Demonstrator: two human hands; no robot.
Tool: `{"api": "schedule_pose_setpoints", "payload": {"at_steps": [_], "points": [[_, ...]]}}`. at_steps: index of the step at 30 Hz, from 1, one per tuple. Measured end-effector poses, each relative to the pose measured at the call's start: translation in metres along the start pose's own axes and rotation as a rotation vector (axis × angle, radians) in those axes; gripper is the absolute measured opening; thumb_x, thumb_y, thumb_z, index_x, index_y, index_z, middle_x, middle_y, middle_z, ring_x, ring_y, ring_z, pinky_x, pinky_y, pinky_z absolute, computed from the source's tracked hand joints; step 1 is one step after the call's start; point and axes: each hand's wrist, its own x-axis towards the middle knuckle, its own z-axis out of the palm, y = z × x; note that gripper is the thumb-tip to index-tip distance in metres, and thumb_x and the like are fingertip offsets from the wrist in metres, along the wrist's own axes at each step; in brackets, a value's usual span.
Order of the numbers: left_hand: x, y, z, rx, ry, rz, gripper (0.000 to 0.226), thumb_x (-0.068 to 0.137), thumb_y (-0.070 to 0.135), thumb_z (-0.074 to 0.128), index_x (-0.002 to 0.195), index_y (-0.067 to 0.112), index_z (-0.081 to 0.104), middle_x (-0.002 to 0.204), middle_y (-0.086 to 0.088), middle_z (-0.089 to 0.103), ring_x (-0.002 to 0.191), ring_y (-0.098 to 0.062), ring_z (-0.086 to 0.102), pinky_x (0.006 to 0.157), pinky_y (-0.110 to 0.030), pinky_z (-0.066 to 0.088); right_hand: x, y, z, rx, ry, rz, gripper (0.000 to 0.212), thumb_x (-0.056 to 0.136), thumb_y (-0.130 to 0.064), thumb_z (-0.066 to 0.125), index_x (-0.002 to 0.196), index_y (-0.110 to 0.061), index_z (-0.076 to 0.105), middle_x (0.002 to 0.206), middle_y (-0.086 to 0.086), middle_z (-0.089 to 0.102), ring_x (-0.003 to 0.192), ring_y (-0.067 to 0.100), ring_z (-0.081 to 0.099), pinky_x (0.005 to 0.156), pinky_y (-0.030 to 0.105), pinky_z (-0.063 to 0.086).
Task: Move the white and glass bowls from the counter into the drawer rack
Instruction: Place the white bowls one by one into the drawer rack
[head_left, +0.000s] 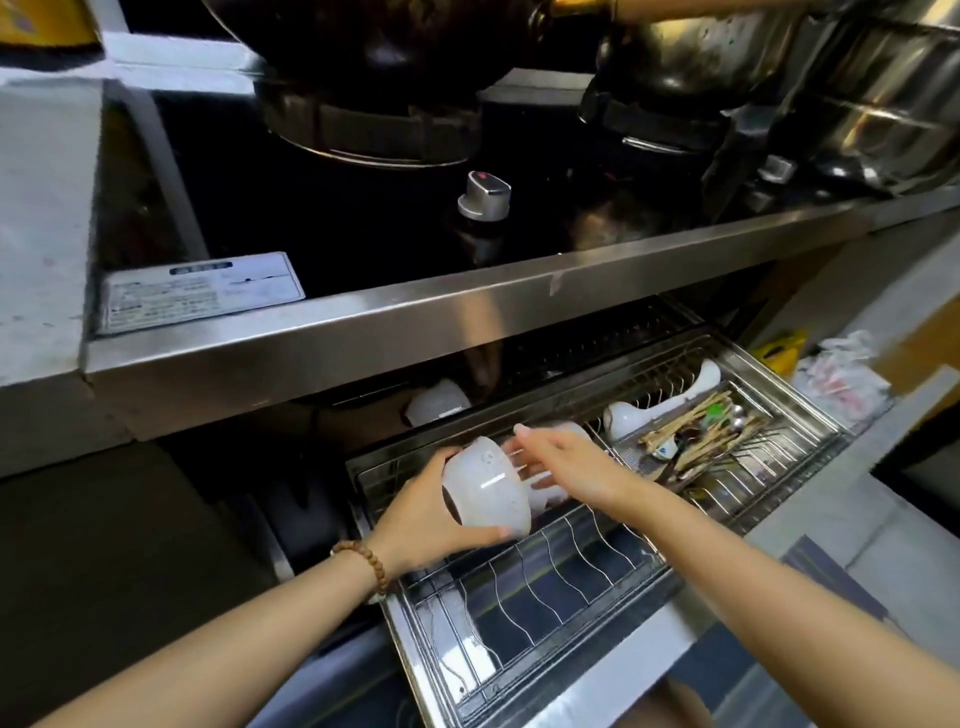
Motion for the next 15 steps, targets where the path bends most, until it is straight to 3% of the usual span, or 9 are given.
{"api": "schedule_pose_setpoints", "payload": {"at_steps": [3,6,7,9,12,15], "points": [[0.01,-0.01,0.002,0.032,0.064,-0.007,0.099,0.044,0.052,0.088,0.126,0.039,0.036,0.116,0.029,0.048,0.107,0.004,0.051,0.084,-0.009,0.039,0.016,0.01,-0.012,-0.146,0.125,-0.081,0.04,0.101,-0.033,0.035,0.116,-0.01,0.063,0.117,0.001,0.063,0.11,0.013,0.054,0.093,0.022,0.037],[0.022,-0.015,0.004,0.1,0.054,-0.015,0.105,0.05,0.043,0.089,0.137,0.027,0.033,0.128,0.012,0.051,0.115,-0.01,0.052,0.095,-0.026,0.044,0.031,0.023,-0.016,-0.204,0.054,-0.031,0.024,0.099,-0.039,0.036,0.091,-0.032,0.057,0.096,-0.019,0.053,0.102,0.009,0.045,0.09,0.022,0.03],[0.025,-0.017,0.005,0.117,0.043,-0.021,0.108,0.051,0.041,0.089,0.139,0.025,0.03,0.131,0.008,0.051,0.117,-0.013,0.052,0.098,-0.03,0.044,0.035,0.028,-0.015,-0.221,0.031,-0.024,0.022,0.099,-0.04,0.036,0.099,-0.034,0.057,0.1,-0.022,0.049,0.104,0.007,0.041,0.092,0.021,0.028],[0.031,-0.019,0.009,0.15,0.036,-0.038,0.11,0.052,0.041,0.089,0.141,0.024,0.028,0.133,0.005,0.051,0.118,-0.017,0.052,0.098,-0.034,0.045,0.04,0.036,-0.01,-0.221,0.027,-0.034,0.04,0.099,-0.042,0.036,0.127,-0.021,0.054,0.115,-0.016,0.048,0.112,0.002,0.039,0.096,0.017,0.024],[0.036,-0.026,0.015,0.177,0.034,-0.069,0.109,0.051,0.045,0.088,0.141,0.027,0.029,0.131,0.004,0.053,0.116,-0.018,0.053,0.096,-0.035,0.046,0.044,0.048,-0.003,-0.228,0.032,-0.04,0.049,0.098,-0.045,0.035,0.136,-0.018,0.048,0.136,-0.005,0.051,0.118,0.001,0.04,0.099,0.016,0.023],[0.04,-0.034,0.019,0.169,0.02,-0.071,0.109,0.051,0.042,0.089,0.14,0.024,0.029,0.13,0.003,0.053,0.117,-0.019,0.053,0.097,-0.037,0.045,0.047,0.054,-0.002,-0.167,-0.058,0.0,0.051,0.097,-0.05,0.03,0.139,-0.024,0.046,0.144,-0.007,0.045,0.125,0.001,0.038,0.105,0.02,0.024]]}}
